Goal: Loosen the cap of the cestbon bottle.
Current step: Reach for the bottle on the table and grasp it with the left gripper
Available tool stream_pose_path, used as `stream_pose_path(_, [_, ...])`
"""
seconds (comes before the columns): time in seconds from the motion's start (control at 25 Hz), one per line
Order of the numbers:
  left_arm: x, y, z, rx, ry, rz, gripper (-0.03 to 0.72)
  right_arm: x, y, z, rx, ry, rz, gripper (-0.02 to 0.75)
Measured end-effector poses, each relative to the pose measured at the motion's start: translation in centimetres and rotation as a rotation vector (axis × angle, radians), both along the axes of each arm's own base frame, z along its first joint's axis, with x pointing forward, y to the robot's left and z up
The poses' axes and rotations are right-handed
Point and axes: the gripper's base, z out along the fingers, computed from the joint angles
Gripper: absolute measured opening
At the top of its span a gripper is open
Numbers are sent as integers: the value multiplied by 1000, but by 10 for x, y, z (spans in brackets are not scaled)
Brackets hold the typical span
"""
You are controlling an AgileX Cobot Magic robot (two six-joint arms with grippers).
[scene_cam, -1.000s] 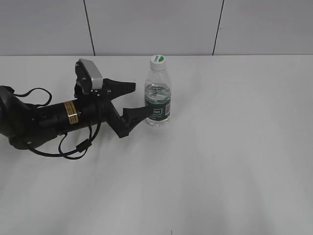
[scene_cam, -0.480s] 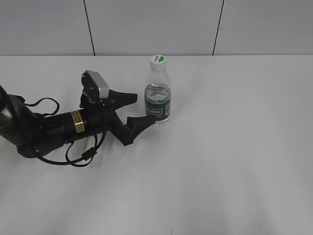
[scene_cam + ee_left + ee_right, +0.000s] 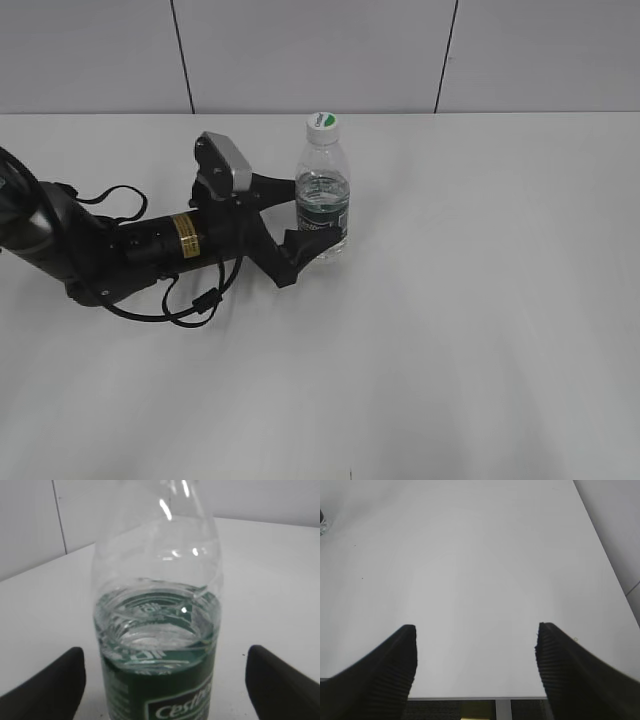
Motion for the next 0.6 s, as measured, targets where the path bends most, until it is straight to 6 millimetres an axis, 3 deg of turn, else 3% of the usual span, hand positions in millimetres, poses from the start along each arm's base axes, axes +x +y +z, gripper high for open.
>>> stream_pose_path(0.16, [1,-8,-3,42,26,34,593,0,0,0,0,0,0,564])
stream_pose_path(0.6, [5,-7,-3,30,44,98,593,0,0,0,0,0,0,564])
